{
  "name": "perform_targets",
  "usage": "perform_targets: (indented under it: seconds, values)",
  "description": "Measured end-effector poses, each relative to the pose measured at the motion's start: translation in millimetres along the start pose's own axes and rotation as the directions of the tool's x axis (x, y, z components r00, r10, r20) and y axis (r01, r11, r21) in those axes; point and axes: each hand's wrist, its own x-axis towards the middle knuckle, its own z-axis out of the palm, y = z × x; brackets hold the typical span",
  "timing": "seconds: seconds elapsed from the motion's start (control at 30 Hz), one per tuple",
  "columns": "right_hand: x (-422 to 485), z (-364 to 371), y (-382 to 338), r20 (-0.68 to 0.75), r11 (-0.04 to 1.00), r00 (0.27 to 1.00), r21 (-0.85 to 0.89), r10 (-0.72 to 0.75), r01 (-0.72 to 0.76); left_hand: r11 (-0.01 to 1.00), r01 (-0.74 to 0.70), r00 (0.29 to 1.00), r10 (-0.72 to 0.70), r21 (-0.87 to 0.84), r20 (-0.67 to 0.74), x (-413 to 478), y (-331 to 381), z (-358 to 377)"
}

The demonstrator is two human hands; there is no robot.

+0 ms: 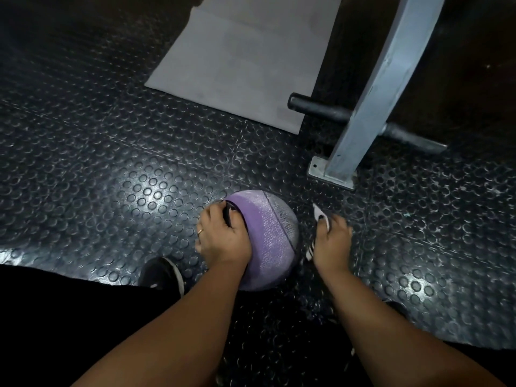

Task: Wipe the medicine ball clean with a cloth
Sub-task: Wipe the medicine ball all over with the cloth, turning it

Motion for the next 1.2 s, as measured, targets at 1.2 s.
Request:
perform_targets:
  seconds: [1.2]
  values:
    - [-64.9, 1.5, -39.9, 0.307, 0.827, 0.797, -0.050, -0.520, 0.559, 1.000, 0.016, 0.976, -0.016, 0.003, 0.216, 44.4, 22.4, 1.5]
